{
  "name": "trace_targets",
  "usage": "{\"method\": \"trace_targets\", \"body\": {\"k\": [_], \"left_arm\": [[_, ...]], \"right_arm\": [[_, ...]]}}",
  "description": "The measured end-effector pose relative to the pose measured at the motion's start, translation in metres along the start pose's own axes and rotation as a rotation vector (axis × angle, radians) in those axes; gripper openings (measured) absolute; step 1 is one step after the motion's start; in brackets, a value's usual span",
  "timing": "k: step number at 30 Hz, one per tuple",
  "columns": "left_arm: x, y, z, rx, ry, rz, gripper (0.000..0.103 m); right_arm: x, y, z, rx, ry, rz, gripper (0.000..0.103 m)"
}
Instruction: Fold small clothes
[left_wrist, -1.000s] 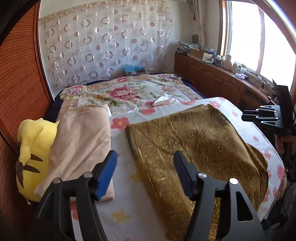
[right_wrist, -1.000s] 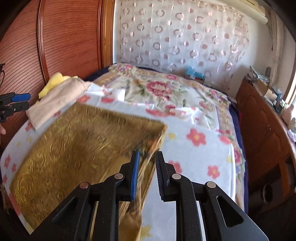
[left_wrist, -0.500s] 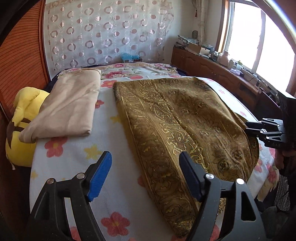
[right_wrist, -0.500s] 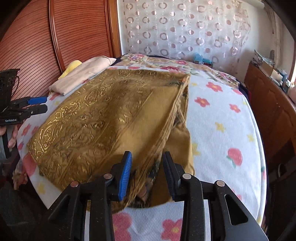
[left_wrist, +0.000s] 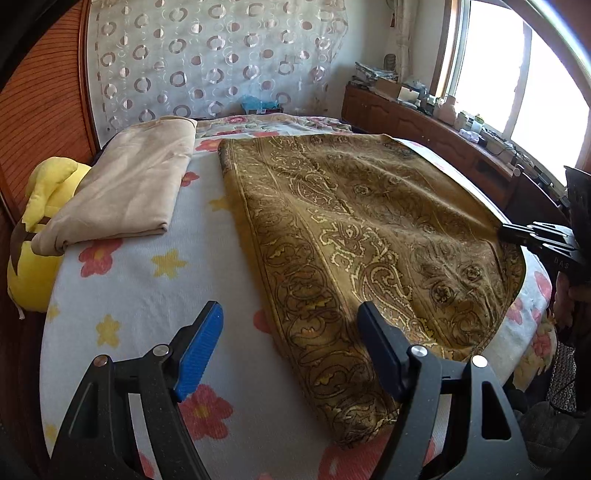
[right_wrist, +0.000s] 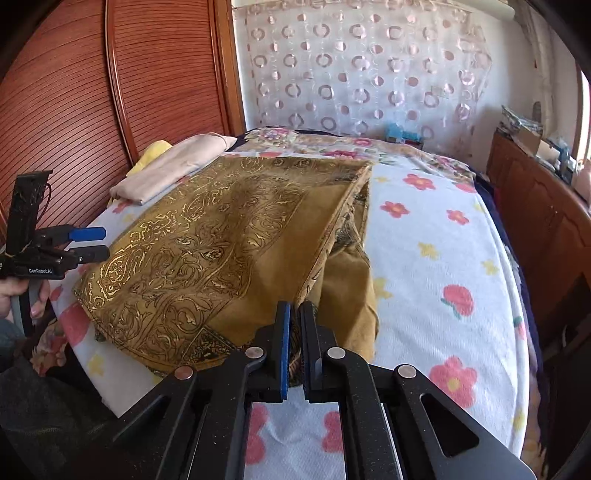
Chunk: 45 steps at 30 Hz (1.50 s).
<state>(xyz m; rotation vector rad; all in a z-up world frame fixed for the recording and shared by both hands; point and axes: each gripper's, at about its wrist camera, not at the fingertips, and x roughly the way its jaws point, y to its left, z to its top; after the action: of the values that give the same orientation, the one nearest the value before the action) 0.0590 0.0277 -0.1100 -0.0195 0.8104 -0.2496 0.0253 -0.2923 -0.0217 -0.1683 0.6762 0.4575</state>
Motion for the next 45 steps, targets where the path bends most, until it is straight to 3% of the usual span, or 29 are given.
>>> {"method": "trace_targets", "body": {"k": [9,13,17,26,29,31,39,45], "left_arm": [[0.000,-0.003,-0.006,0.002,0.013,-0.010,0.076],[-0.003,0.003,-0.015,-0.044,0.024,-0.034,0.076],[-0.008,0.005,-0.023,-0.069,0.025,-0.062,0.075],[-0.018,-0.006,-0.034,-0.069,0.030,-0.182,0.044],[-0.020,-0.006,-0.033,-0.085,0.031,-0.214,0.016],[-0.026,-0.006,-0.024,-0.086,0.007,-0.227,0.007],[-0.067,-0.032,0.055,-0.022,-0.188,-0.254,0.006],[-0.066,-0.043,0.099,0.012,-0.237,-0.237,0.006]], "right_arm": [[0.008,0.007,-0.001,0.022,0.006,-0.020,0.006],[0.021,0.008,0.000,0.041,0.029,-0.086,0.036],[0.023,0.001,-0.001,0.075,0.038,-0.091,0.048],[0.011,0.013,-0.002,0.050,-0.001,-0.073,0.055],[0.008,0.023,-0.002,0.014,-0.021,-0.060,0.058],[0.004,0.031,-0.002,-0.012,-0.036,-0.041,0.062],[-0.001,0.067,0.002,-0.099,-0.037,0.020,0.067],[-0.001,0.085,0.004,-0.149,-0.050,0.071,0.070]]}}
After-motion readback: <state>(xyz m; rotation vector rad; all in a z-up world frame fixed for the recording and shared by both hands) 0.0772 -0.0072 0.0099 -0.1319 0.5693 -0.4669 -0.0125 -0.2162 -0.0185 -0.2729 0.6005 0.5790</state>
